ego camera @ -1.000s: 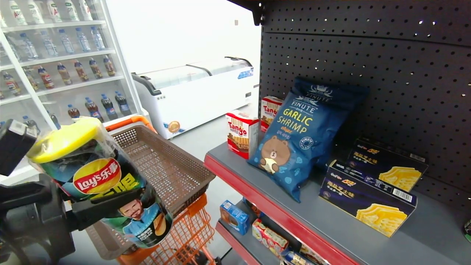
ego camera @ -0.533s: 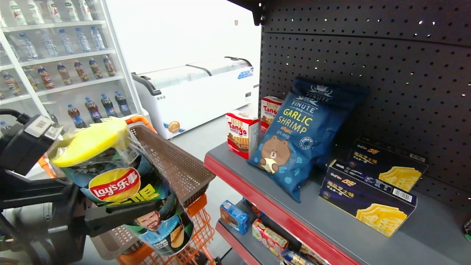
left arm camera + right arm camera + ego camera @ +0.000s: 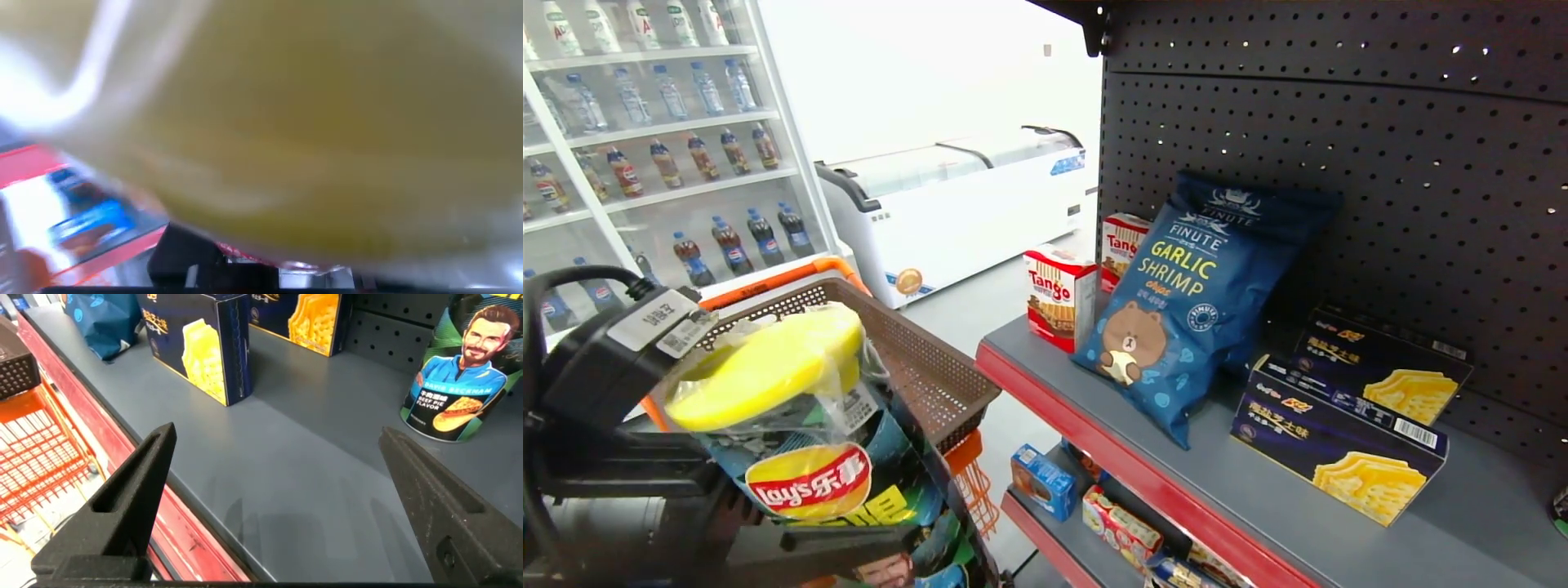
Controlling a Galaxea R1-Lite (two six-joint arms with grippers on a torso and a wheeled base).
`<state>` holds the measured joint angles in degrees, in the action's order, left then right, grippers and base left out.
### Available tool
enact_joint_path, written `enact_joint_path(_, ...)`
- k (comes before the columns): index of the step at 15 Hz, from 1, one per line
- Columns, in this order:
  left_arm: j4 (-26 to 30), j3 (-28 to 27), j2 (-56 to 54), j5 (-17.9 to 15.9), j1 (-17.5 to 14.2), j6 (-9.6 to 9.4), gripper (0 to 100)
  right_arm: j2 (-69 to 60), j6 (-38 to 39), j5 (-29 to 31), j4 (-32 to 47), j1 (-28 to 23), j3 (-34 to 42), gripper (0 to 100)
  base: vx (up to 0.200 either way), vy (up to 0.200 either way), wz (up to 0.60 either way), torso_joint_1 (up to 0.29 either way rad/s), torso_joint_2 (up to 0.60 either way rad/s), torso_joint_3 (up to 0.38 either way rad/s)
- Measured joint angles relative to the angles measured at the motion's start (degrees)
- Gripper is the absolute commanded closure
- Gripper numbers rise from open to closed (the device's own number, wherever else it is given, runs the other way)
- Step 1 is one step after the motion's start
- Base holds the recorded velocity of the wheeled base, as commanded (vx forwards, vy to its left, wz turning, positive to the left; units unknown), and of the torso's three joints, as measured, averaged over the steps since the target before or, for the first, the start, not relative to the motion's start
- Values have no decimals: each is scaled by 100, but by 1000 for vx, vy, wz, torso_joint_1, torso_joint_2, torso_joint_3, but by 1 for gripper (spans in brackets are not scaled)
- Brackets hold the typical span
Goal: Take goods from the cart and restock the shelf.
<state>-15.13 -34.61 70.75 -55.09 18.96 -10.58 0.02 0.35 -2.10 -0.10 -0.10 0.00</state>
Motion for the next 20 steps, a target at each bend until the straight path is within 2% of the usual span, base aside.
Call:
enact_joint_path(2, 20, -23, -15, 5, 286, 2, 100, 0, 0, 0, -4, 0, 0, 0, 0, 0, 0, 0, 0, 0)
enact_joint_path(4, -13, -89, 39, 11, 405, 2, 100, 0, -2, 0, -1, 2, 0, 0, 0, 0, -300, 1, -1, 4)
enact_joint_path(19, 41, 18, 80, 7, 458, -4, 100, 0, -4, -6, -6, 2, 0, 0, 0, 0, -600, 2, 2, 2)
enact_joint_path(20, 33, 44, 77, 7, 463, -1, 100, 0, -2, -4, -4, 2, 0, 0, 0, 0, 0, 0, 0, 0)
